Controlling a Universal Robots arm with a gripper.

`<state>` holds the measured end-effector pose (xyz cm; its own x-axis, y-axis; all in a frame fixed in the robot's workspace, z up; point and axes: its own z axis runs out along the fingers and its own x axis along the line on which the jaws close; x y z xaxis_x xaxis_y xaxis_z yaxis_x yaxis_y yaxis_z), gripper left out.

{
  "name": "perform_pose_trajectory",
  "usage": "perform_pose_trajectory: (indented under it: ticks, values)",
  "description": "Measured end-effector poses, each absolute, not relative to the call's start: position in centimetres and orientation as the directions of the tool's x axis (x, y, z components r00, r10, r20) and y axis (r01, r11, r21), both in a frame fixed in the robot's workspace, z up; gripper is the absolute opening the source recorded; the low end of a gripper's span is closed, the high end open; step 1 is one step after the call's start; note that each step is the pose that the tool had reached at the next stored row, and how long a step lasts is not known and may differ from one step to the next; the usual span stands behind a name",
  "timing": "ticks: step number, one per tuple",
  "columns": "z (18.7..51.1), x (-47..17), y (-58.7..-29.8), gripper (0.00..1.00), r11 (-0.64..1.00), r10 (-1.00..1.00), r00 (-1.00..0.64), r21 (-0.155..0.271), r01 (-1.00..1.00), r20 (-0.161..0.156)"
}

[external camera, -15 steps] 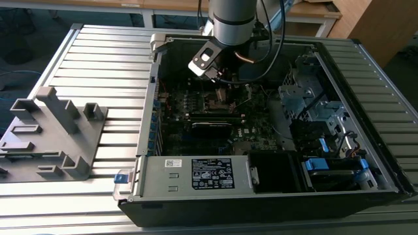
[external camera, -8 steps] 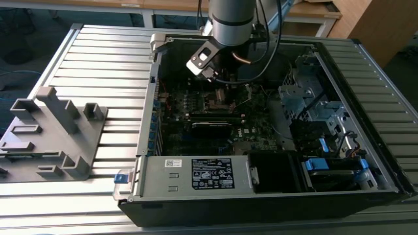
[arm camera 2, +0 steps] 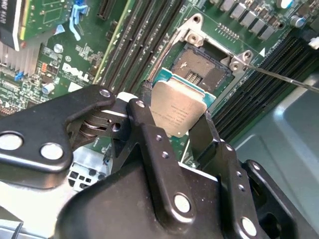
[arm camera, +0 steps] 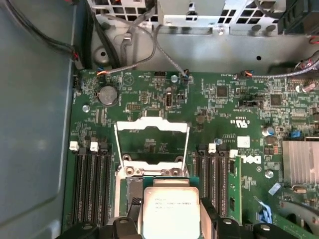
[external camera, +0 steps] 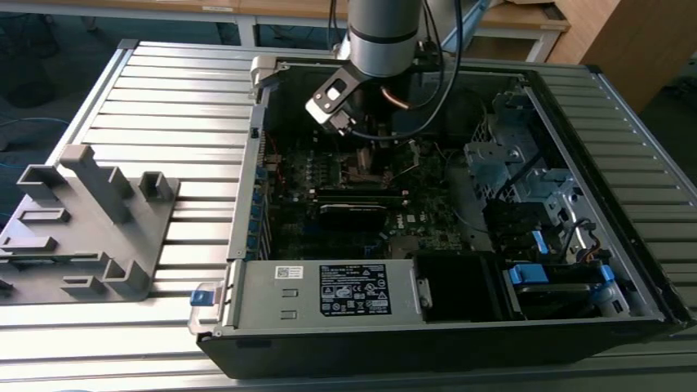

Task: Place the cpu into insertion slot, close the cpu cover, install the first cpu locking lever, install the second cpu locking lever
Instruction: 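Place the cpu into insertion slot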

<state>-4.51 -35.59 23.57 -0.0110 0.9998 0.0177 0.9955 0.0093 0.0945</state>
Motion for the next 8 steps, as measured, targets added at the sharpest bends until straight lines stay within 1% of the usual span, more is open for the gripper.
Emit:
perform_pose_trajectory:
  ticks: [8]
  values:
    - [22.95,-4.65,-35.05,0.54,0.010,1.000,-0.012,0.095,0.995,0.020]
